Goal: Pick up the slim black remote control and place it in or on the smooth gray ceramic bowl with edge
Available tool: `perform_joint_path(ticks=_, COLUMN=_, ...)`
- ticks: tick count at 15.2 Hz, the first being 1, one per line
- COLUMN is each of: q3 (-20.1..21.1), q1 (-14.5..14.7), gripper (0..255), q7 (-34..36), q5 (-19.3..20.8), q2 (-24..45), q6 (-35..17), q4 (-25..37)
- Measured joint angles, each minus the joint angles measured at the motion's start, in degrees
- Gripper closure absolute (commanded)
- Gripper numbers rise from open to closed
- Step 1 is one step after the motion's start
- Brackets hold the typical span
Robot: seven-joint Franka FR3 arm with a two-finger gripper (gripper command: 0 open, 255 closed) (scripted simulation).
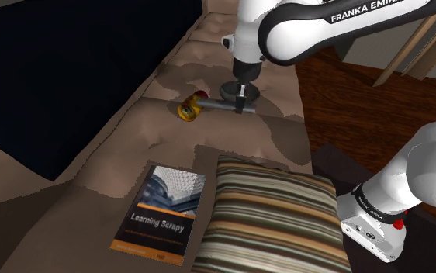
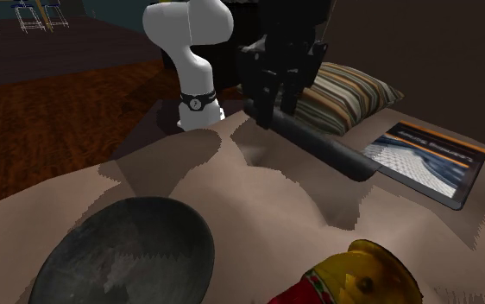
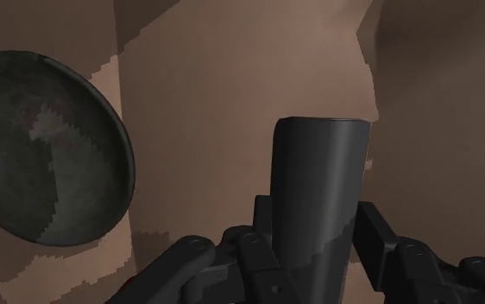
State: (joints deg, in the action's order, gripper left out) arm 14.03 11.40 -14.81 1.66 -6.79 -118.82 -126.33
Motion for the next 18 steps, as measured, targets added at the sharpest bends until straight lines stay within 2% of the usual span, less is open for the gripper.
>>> perform_joint_path(ticks=8, q3=-5.8, q1=-5.1, gripper=255, q7=-10.0, q5=1.5, q2=3.7, q6=-1.0, q4=3.0)
perform_joint_path(ticks=18, q3=-11.5, q1=-10.8, gripper=255, q7=-21.1, q5=2.3, q2=11.7, q6=-1.1, q4=11.5)
